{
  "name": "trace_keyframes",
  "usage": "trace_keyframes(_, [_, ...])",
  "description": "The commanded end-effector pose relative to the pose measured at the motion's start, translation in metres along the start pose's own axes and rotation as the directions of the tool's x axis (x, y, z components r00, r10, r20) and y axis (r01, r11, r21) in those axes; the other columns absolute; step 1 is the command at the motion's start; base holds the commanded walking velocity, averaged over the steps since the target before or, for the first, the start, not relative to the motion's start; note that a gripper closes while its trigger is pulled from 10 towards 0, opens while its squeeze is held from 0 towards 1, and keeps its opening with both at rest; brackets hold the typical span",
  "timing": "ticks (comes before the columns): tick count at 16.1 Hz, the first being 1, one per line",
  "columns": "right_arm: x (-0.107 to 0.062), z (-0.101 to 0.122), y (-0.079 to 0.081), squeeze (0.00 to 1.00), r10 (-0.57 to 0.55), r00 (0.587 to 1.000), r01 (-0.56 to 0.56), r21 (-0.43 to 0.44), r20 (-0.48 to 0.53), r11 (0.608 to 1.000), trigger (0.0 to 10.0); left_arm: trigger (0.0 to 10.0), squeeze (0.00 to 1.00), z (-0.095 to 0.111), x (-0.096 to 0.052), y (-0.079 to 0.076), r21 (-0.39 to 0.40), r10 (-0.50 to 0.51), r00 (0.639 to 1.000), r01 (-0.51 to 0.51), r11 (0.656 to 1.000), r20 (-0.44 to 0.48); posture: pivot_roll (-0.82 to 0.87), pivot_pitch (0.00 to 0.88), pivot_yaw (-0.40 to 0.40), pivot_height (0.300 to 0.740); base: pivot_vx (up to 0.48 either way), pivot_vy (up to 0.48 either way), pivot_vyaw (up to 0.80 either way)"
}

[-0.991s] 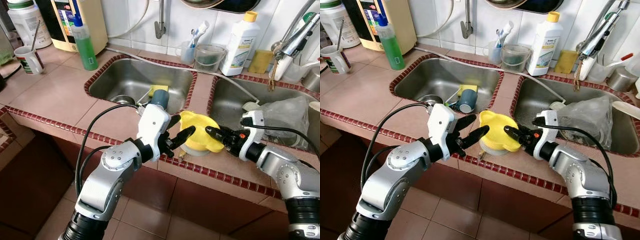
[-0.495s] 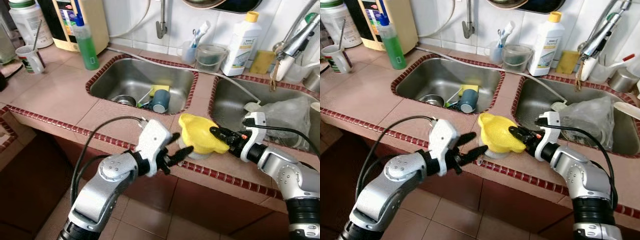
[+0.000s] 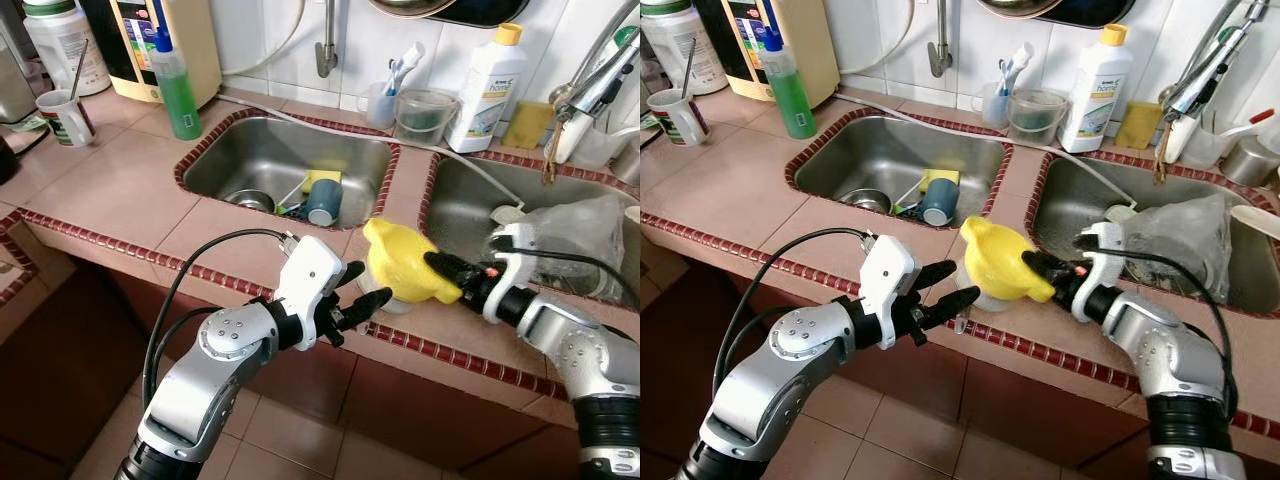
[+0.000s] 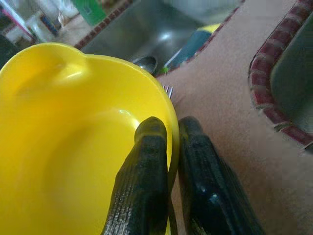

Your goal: Kitchen organization

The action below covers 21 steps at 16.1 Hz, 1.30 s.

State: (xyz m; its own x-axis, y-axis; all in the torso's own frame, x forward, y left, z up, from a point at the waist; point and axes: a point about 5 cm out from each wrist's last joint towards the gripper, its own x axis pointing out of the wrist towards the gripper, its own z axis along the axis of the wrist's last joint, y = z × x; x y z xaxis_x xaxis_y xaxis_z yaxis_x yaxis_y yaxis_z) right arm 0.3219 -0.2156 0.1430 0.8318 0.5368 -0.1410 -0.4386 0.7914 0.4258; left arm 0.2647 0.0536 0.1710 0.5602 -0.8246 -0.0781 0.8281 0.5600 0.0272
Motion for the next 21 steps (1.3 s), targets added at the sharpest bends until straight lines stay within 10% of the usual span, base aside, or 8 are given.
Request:
trace_keyframes(1, [-0.002, 0.017, 0.003, 0.0, -0.007, 0.994, 0.01, -0.028, 0.106, 1.0, 0.0, 10.0, 0.0, 0.008, 0.0, 0.002, 0.013, 0.009, 1.0, -0.01, 1.0, 0.025, -0.06, 0.08, -0.015, 0.74, 0.0, 0.0, 0.0])
trace_keyframes(4, [-0.006, 0.04, 0.013, 0.0, 0.015, 0.964, -0.005, -0.037, 0.267, 0.999, 0.0, 10.0, 0.0, 0.01, -0.002, 0.009, -0.007, 0.043, 0.998, -0.042, 0.999, 0.042, -0.06, 0.075, -0.011, 0.74, 0.0, 0.0, 0.0])
trace_keyframes(6, [-0.014, 0.061, 0.027, 0.0, 0.053, 0.902, -0.007, -0.109, 0.429, 0.994, 10.0, 10.0, 0.0, 0.011, -0.002, 0.013, -0.019, 0.071, 0.996, -0.07, 0.997, 0.051, -0.06, 0.069, -0.009, 0.74, 0.0, 0.0, 0.0])
trace_keyframes(11, [-0.013, 0.07, 0.051, 0.0, -0.036, 0.765, 0.216, -0.203, 0.643, 0.955, 10.0, 10.0, 0.0, 0.028, -0.005, 0.051, 0.022, 0.303, 0.938, -0.311, 0.95, 0.168, -0.06, 0.051, 0.022, 0.74, 0.0, 0.0, 0.0])
trace_keyframes(13, [-0.009, 0.062, 0.069, 0.0, -0.073, 0.717, 0.388, -0.31, 0.693, 0.868, 10.0, 10.0, 0.0, 0.038, -0.009, 0.068, 0.063, 0.36, 0.904, -0.383, 0.921, 0.229, -0.06, 0.05, 0.03, 0.74, 0.0, 0.0, 0.0])
trace_keyframes(21, [-0.004, 0.016, 0.074, 0.0, -0.203, 0.674, 0.529, -0.273, 0.71, 0.804, 10.0, 10.0, 0.0, 0.004, -0.022, 0.096, -0.045, 0.55, 0.793, -0.559, 0.828, 0.262, -0.07, 0.003, 0.044, 0.74, 0.0, 0.0, 0.0])
